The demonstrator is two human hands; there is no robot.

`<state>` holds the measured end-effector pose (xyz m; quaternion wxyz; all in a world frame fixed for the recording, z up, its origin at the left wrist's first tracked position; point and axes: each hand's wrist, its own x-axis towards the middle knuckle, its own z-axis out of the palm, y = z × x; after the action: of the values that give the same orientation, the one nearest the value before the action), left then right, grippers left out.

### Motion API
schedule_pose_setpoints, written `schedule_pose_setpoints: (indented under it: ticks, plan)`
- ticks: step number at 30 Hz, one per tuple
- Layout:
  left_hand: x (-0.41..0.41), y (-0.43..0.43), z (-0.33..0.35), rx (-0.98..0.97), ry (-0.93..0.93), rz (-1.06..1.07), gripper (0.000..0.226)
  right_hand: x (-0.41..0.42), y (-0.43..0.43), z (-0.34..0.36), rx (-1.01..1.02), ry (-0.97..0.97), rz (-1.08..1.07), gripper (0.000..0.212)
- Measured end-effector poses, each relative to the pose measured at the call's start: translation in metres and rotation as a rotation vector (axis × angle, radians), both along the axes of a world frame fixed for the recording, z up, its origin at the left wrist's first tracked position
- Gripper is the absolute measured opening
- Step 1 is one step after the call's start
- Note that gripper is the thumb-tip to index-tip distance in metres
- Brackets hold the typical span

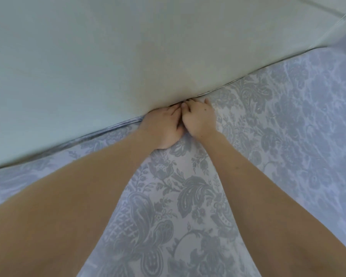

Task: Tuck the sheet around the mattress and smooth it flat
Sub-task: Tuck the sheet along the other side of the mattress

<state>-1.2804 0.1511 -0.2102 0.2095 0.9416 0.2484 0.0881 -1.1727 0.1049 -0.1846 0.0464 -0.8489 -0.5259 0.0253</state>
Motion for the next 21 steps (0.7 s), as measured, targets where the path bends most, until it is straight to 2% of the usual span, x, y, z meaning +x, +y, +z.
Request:
schedule_pose_setpoints:
  ticks: [2,4,7,10,12,15,18,21]
  plan:
    - [-0.026,0.002,0.004,0.006,-0.035,0.004,0.067,-0.018,0.001,0.006,-0.037,0.044,0.042,0.05]
    - [-0.072,0.003,0.007,0.048,-0.06,-0.009,0.066,-0.041,0.001,0.009,-0.041,0.085,0.077,0.043]
    - [-0.143,0.0,0.012,0.087,0.016,0.011,0.068,-0.078,0.0,0.01,-0.015,0.14,0.067,0.03]
    - [-0.186,-0.003,0.02,0.035,0.049,0.128,0.073,-0.123,-0.003,0.01,-0.004,0.054,0.134,0.043]
    - [-0.209,-0.006,0.022,-0.014,0.048,0.25,0.058,-0.165,-0.006,0.008,-0.022,0.058,0.249,0.045]
    - [-0.242,-0.014,0.023,-0.056,0.142,0.415,0.037,-0.231,-0.008,0.004,-0.079,0.136,0.349,0.029]
    - [-0.248,-0.013,0.032,-0.124,0.259,0.435,0.033,-0.258,-0.009,0.019,-0.097,0.205,0.256,0.026]
    - [-0.267,-0.013,0.053,-0.276,0.179,0.363,0.035,-0.264,-0.027,0.04,-0.015,0.282,0.189,0.029]
